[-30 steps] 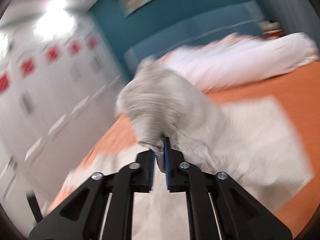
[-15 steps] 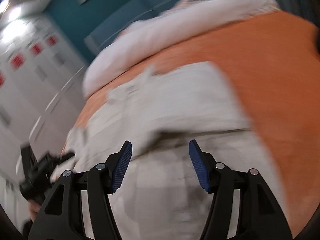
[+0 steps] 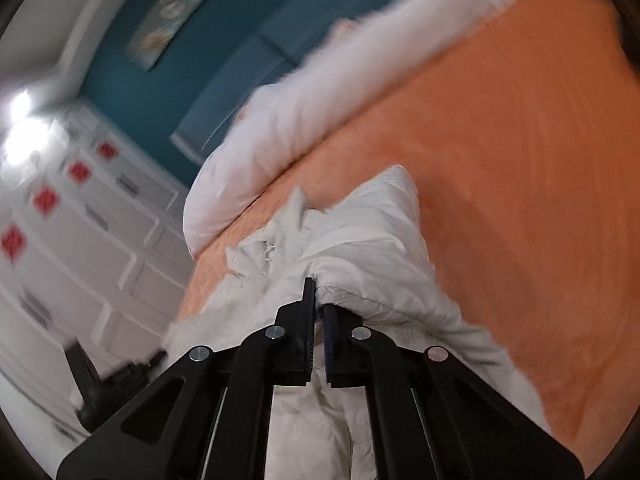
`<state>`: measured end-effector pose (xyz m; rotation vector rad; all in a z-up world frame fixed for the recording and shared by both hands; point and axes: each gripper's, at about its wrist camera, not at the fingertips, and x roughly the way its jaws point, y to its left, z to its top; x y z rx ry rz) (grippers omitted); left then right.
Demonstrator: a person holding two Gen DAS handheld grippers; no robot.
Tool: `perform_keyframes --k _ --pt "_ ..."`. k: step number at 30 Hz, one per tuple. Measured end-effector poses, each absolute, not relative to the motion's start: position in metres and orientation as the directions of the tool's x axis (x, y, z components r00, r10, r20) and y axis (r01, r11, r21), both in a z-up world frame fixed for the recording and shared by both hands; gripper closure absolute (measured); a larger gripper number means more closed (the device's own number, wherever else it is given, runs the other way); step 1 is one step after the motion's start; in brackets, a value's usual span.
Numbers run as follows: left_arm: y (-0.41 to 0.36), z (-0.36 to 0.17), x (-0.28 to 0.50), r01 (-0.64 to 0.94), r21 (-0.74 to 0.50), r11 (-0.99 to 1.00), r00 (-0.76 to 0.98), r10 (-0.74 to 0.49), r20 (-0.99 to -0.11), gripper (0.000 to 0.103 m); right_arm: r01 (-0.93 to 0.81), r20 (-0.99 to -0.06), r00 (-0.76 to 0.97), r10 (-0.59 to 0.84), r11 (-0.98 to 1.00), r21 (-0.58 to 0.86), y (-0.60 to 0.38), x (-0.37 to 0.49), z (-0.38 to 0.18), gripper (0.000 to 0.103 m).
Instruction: Fold large clothes
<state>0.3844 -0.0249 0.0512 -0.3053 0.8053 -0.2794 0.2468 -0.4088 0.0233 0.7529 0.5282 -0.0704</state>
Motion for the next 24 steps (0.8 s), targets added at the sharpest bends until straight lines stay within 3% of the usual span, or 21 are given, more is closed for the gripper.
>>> perform_keyframes --k 3,4,8,14,16,18,20,22,24 --pt "-0.035 0.006 0.392 0.125 -0.246 0.961 0.604 -0.271 -0.75 0.096 0.353 -0.72 0.69 0.077 0.833 0.427 -0.391 0.273 -0.026 0.101" --pt "-0.037 -0.011 0.393 0.126 -0.222 0.967 0.577 -0.254 -0.776 0.094 0.372 -0.747 0.657 0.099 0.819 0.436 -0.391 0.275 -0.04 0.101" --pt "-0.039 -0.026 0.388 0.116 -0.187 0.976 0.596 -0.219 -0.773 0.088 0.399 -0.737 0.672 0.076 0.801 0.447 -0.39 0.255 -0.016 0.098" --pt "-0.032 -0.034 0.383 0.108 -0.203 0.973 0.608 -0.226 -0.761 0.086 0.341 -0.609 0.79 -0.071 0.876 0.341 -0.373 0.234 0.048 0.097" --pt "-0.032 -0.034 0.382 0.108 -0.191 0.976 0.617 -0.216 -0.757 0.085 0.334 -0.631 0.771 -0.087 0.899 0.283 -0.37 0.27 0.041 0.097" --pt "-0.035 -0.033 0.379 0.108 -0.189 0.976 0.62 -0.215 -0.755 0.085 0.389 -0.71 0.701 -0.075 0.874 0.292 -0.386 0.29 0.004 0.097" --pt "-0.036 -0.034 0.379 0.109 -0.2 0.974 0.618 -0.223 -0.754 0.084 0.44 -0.773 0.633 -0.042 0.841 0.315 -0.397 0.298 -0.037 0.103" --pt "-0.034 -0.037 0.379 0.111 -0.221 0.969 0.618 -0.241 -0.748 0.084 0.439 -0.748 0.664 -0.017 0.818 0.372 -0.402 0.295 -0.048 0.103" --pt "-0.028 -0.039 0.379 0.108 -0.261 0.959 0.615 -0.271 -0.741 0.084 0.44 -0.751 0.659 -0.047 0.833 0.334 -0.397 0.298 -0.049 0.103"
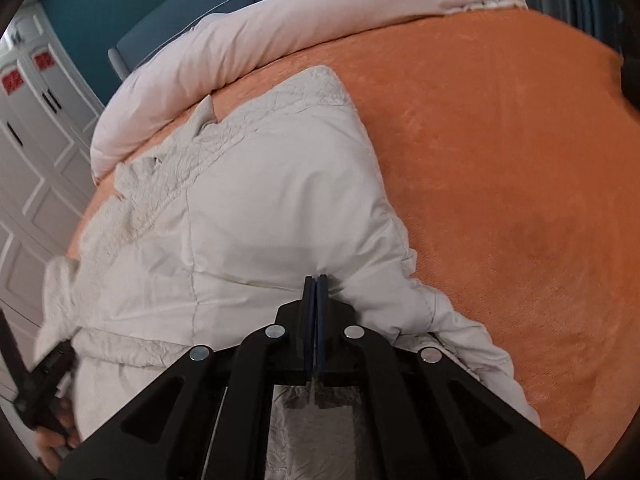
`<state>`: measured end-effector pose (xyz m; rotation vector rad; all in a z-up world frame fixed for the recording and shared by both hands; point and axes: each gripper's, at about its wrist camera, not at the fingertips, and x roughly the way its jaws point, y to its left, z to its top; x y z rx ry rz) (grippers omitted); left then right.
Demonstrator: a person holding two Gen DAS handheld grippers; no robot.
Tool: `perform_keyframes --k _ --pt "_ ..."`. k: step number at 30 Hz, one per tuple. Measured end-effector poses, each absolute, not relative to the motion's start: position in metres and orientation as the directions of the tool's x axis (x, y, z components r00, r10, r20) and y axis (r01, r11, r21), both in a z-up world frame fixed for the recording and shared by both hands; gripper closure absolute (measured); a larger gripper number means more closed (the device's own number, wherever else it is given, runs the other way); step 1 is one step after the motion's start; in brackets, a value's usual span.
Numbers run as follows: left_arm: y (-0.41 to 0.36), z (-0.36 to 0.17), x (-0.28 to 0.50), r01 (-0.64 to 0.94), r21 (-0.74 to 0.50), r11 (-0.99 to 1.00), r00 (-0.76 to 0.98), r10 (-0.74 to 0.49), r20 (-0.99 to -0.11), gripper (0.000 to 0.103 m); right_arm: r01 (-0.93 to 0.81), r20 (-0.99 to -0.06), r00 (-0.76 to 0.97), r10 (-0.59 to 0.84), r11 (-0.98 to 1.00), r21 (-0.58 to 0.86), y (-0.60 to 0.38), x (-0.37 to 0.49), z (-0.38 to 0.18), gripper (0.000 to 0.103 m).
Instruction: Fold large clothes
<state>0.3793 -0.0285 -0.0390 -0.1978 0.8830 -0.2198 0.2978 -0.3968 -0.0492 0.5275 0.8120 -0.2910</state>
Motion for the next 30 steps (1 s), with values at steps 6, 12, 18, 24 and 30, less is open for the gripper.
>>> perform_keyframes --k 6,12,18,24,30 --pt "0.013 -0.019 0.365 0.05 -0.414 0.909 0.625 -0.352 -0.696 0.082 0.44 -0.754 0.651 -0.093 0.855 0.275 -0.388 0.307 -0.046 0.103" --pt "0.15 0.048 0.317 -0.133 -0.436 0.89 0.803 -0.161 -0.573 0.031 0.437 -0.744 0.663 -0.089 0.852 0.288 -0.389 0.298 -0.049 0.103" --pt "0.318 0.021 0.34 -0.497 -0.405 0.767 0.701 0.079 -0.709 0.03 0.44 -0.729 0.67 -0.139 0.866 0.239 -0.369 0.267 -0.017 0.091" --pt "0.379 -0.023 0.367 -0.599 -0.481 0.64 0.653 0.044 -0.756 0.055 0.311 -0.67 0.739 -0.067 0.916 0.252 -0.305 0.198 0.019 0.077" --pt "0.337 0.014 0.385 -0.473 -0.508 0.72 0.718 -0.019 -0.696 0.103 0.25 -0.678 0.735 -0.025 0.939 0.236 -0.264 0.165 0.024 0.073"
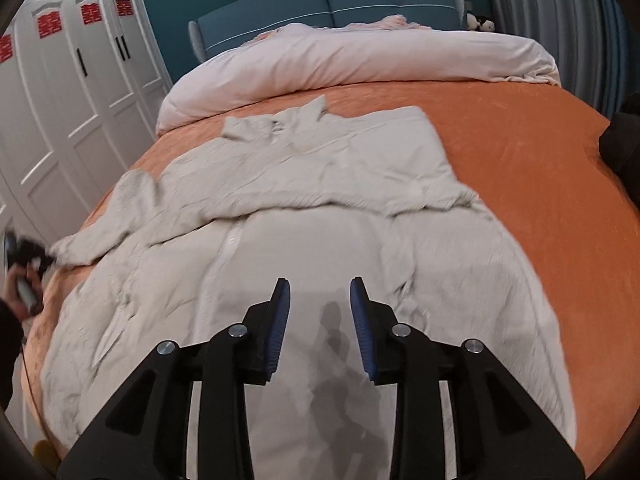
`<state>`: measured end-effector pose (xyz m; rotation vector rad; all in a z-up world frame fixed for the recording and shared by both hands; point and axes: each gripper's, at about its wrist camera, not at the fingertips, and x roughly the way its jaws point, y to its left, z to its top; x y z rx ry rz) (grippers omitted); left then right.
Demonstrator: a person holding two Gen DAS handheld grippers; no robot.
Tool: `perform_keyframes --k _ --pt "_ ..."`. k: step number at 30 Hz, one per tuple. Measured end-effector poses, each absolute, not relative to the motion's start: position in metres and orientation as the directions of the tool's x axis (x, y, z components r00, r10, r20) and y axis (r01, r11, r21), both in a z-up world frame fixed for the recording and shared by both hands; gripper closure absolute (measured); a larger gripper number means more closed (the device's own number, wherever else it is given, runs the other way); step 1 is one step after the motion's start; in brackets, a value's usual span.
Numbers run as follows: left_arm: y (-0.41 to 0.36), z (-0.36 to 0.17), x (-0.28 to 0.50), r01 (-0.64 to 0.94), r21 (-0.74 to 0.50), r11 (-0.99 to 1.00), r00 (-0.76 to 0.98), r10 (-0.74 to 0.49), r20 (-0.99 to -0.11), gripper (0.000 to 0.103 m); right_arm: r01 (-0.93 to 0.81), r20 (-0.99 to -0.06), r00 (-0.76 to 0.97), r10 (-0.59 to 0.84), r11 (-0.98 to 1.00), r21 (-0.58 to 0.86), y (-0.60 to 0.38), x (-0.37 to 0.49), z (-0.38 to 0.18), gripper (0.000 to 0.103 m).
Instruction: Fold large clothes
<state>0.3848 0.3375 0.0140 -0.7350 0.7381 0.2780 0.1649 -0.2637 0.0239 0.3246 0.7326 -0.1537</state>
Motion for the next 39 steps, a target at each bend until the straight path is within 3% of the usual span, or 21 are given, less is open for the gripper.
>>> perform_keyframes --k 4,8,11,13,17,18,19,21,25,33,34,36,37,38,39 --pt "0.238 0.103 0.379 -0.142 -0.459 0.877 0.825 -0.151 -0.544 0.103 0.253 -0.663 0.748 0.01 0.92 0.299 -0.262 0.154 0.025 0.073" --pt "0.106 0.163 0.348 0.16 -0.442 0.883 0.82 -0.368 -0.438 0.103 0.26 -0.652 0.758 0.028 0.903 0.342 -0.266 0.146 0.022 0.072" --pt "0.006 0.17 0.321 0.336 -0.441 0.832 0.737 -0.524 -0.427 0.1 0.269 -0.651 0.759 0.03 0.895 0.355 -0.273 0.139 0.023 0.07" --pt "-0.055 0.151 0.301 0.384 -0.429 0.818 0.675 -0.565 -0.474 0.092 0.284 -0.651 0.758 0.026 0.886 0.366 -0.282 0.132 0.023 0.064" --pt "-0.123 0.081 0.278 0.375 -0.44 0.816 0.505 -0.578 -0.641 0.09 0.321 -0.664 0.748 0.011 0.869 0.376 -0.302 0.123 0.021 0.057" --pt "-0.128 0.06 0.271 0.354 -0.445 0.823 0.458 -0.567 -0.685 0.086 0.332 -0.666 0.746 0.004 0.865 0.377 -0.308 0.122 0.022 0.056" --pt "-0.123 0.051 0.272 0.344 -0.458 0.82 0.438 -0.572 -0.694 0.076 0.336 -0.663 0.748 0.002 0.861 0.382 -0.314 0.122 0.023 0.054" --pt "-0.101 0.043 0.263 0.322 -0.496 0.806 0.445 -0.592 -0.672 0.067 0.33 -0.657 0.754 0.005 0.861 0.386 -0.322 0.128 0.026 0.049" --pt "-0.04 0.058 0.264 0.287 -0.427 0.857 0.586 -0.51 -0.629 0.037 0.281 -0.651 0.757 0.056 0.871 0.402 -0.327 0.159 0.03 0.039" --pt "0.061 0.033 0.335 -0.012 -0.329 0.944 0.646 -0.244 -0.723 0.036 0.283 -0.662 0.731 0.165 0.81 0.514 -0.324 0.257 0.015 0.036" --pt "0.069 0.029 0.34 -0.031 -0.321 0.947 0.646 -0.226 -0.729 0.036 0.287 -0.673 0.72 0.173 0.808 0.514 -0.322 0.269 0.011 0.036" --pt "0.07 0.023 0.346 -0.049 -0.29 0.956 0.644 -0.192 -0.741 0.038 0.279 -0.719 0.675 0.164 0.846 0.455 -0.31 0.297 0.007 0.069" --pt "0.07 0.015 0.351 -0.066 -0.268 0.961 0.641 -0.165 -0.75 0.04 0.256 -0.733 0.663 0.154 0.873 0.414 -0.303 0.307 0.011 0.095" --pt "0.075 0.012 0.354 -0.076 -0.258 0.963 0.637 -0.152 -0.756 0.042 0.223 -0.712 0.691 0.127 0.899 0.377 -0.296 0.311 0.025 0.097" --pt "0.077 0.004 0.358 -0.086 -0.255 0.963 0.628 -0.146 -0.764 0.045 0.16 -0.633 0.764 0.122 0.915 0.37 -0.29 0.306 0.051 0.097"
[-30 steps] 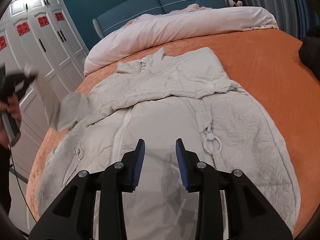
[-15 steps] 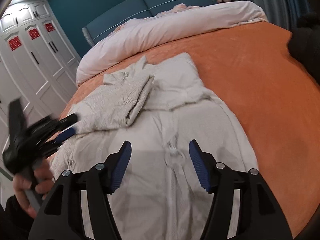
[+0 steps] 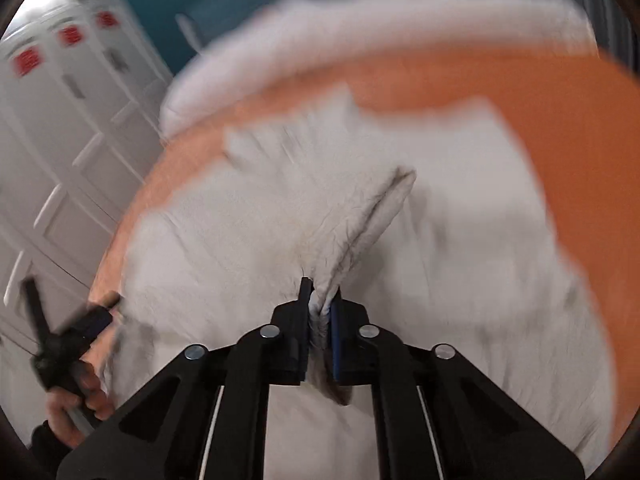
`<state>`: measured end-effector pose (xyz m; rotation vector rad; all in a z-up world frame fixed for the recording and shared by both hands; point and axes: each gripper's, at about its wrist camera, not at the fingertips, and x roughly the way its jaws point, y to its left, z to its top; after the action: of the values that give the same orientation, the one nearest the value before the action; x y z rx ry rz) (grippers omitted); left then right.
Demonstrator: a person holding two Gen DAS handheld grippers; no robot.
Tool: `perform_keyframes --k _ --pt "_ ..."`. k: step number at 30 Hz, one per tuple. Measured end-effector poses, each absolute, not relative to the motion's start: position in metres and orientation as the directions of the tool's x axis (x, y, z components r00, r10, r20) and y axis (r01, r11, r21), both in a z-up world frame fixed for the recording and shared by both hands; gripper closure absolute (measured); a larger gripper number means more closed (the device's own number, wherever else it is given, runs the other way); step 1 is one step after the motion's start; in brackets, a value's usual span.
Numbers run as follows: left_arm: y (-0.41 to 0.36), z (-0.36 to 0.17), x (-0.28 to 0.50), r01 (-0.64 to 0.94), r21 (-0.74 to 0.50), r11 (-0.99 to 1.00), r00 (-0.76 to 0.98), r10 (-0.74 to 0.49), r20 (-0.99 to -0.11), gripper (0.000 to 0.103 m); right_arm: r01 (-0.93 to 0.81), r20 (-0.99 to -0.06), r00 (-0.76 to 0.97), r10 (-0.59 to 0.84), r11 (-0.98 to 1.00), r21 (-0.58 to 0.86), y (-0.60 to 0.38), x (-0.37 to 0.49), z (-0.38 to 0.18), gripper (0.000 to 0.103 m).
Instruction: Fold large clothes
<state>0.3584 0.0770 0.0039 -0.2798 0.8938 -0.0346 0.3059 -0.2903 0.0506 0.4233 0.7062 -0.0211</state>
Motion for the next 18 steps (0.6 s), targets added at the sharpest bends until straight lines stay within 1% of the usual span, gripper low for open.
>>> perform_keyframes --k 1,2,3,4,5,6,7,8,9,11,13,15,16,17,18 --pt "0.078 -0.001 0.361 -0.094 -0.254 0.963 0.619 -0.143 -0.772 0.045 0.119 -0.57 0.813 0.123 0.922 0.368 -0.288 0.3 0.07 0.097" --pt "0.079 -0.008 0.359 -0.1 -0.248 0.964 0.613 -0.137 -0.778 0.045 0.085 -0.483 0.867 0.118 0.923 0.376 -0.29 0.291 0.092 0.097" --pt "0.078 -0.013 0.36 -0.107 -0.234 0.966 0.61 -0.122 -0.783 0.045 0.081 -0.443 0.89 0.106 0.92 0.383 -0.294 0.286 0.098 0.098" --pt "0.078 -0.019 0.36 -0.103 -0.226 0.969 0.609 -0.118 -0.784 0.042 0.104 -0.438 0.895 0.078 0.921 0.376 -0.3 0.288 0.094 0.097" --pt "0.077 -0.025 0.36 -0.091 -0.225 0.97 0.608 -0.125 -0.784 0.041 0.147 -0.483 0.875 0.043 0.925 0.35 -0.307 0.298 0.08 0.097" --pt "0.075 -0.031 0.359 -0.097 -0.198 0.976 0.6 -0.101 -0.794 0.04 0.226 -0.612 0.791 -0.011 0.935 0.275 -0.315 0.322 0.044 0.097" --pt "0.075 -0.034 0.357 -0.096 -0.196 0.976 0.596 -0.102 -0.797 0.037 0.277 -0.729 0.684 -0.029 0.935 0.223 -0.323 0.342 0.004 0.096" --pt "0.075 -0.035 0.356 -0.093 -0.204 0.975 0.598 -0.109 -0.794 0.036 0.281 -0.783 0.622 0.004 0.932 0.228 -0.328 0.352 -0.024 0.094" --pt "0.074 -0.035 0.356 -0.092 -0.2 0.975 0.602 -0.106 -0.792 0.036 0.273 -0.771 0.637 0.011 0.932 0.239 -0.329 0.351 -0.035 0.094" --pt "0.074 -0.038 0.356 -0.091 -0.186 0.978 0.605 -0.094 -0.791 0.036 0.279 -0.768 0.639 -0.047 0.944 0.174 -0.319 0.354 -0.028 0.093" --pt "0.074 -0.041 0.358 -0.091 -0.177 0.98 0.605 -0.087 -0.791 0.035 0.271 -0.773 0.63 -0.07 0.953 0.135 -0.313 0.353 -0.028 0.091" --pt "0.072 -0.039 0.357 -0.096 -0.163 0.982 0.604 -0.073 -0.794 0.035 0.299 -0.765 0.639 -0.079 0.942 0.152 -0.319 0.343 -0.018 0.083" --pt "0.075 -0.037 0.356 -0.099 -0.17 0.98 0.603 -0.077 -0.794 0.035 0.313 -0.755 0.651 -0.076 0.933 0.176 -0.321 0.33 -0.009 0.077" --pt "0.081 -0.031 0.351 -0.108 -0.196 0.975 0.604 -0.092 -0.792 0.035 0.322 -0.735 0.675 -0.065 0.922 0.214 -0.329 0.309 0.002 0.068" --pt "0.086 -0.025 0.344 -0.107 -0.229 0.968 0.607 -0.118 -0.786 0.036 0.322 -0.721 0.69 -0.061 0.918 0.231 -0.334 0.293 0.011 0.063"
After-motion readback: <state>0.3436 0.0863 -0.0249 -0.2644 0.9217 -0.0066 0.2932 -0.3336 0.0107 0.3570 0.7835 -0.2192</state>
